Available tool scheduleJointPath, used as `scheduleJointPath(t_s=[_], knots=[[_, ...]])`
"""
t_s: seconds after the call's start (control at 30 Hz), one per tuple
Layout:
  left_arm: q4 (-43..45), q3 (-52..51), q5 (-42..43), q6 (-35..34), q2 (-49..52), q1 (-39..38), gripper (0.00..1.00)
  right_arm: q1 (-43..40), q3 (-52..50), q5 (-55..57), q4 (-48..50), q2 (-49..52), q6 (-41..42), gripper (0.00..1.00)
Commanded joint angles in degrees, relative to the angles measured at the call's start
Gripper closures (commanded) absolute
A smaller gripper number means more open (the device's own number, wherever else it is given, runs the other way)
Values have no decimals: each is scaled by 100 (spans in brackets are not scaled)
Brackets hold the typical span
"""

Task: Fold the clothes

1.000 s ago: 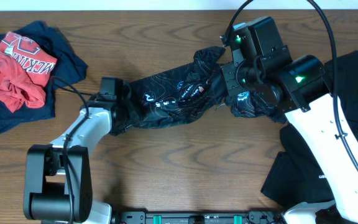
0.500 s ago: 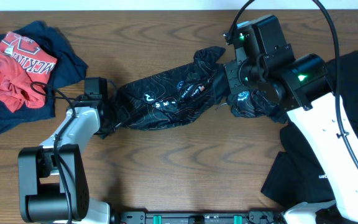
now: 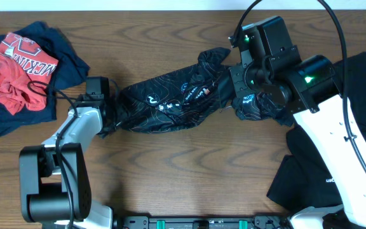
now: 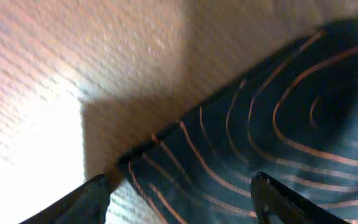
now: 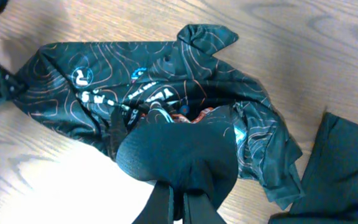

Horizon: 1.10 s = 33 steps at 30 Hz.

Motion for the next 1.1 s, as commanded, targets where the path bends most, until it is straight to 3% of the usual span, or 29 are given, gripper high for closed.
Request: scheduleJointPath(t_s=[0.0,0.03,0.2,0.3,0.37,0.83,1.07], knots=[[-11,-363,66,-118,579,48,35,-24,125,-192,-31,-9,-33,99],[7,-363,66,-116,579,48,42,-20,125,-188,-46,-9,-17,99],[50,-363,85,-116,579,48,44,-15,125,-367,-63,-9,-15,99],[46,-363,87,-116,579,48,86,-15,125,-387,-70,-11,11,99],[31,-363,92,-114,579,48,94,-15,125,-407,-70,-11,26,100],[-59,-363,468,461,393,55,94,-15,125,-354,-188,-70,24,99],[-363,-201,468,682,-457,52,94,-81,125,330,-129,-70,24,99]])
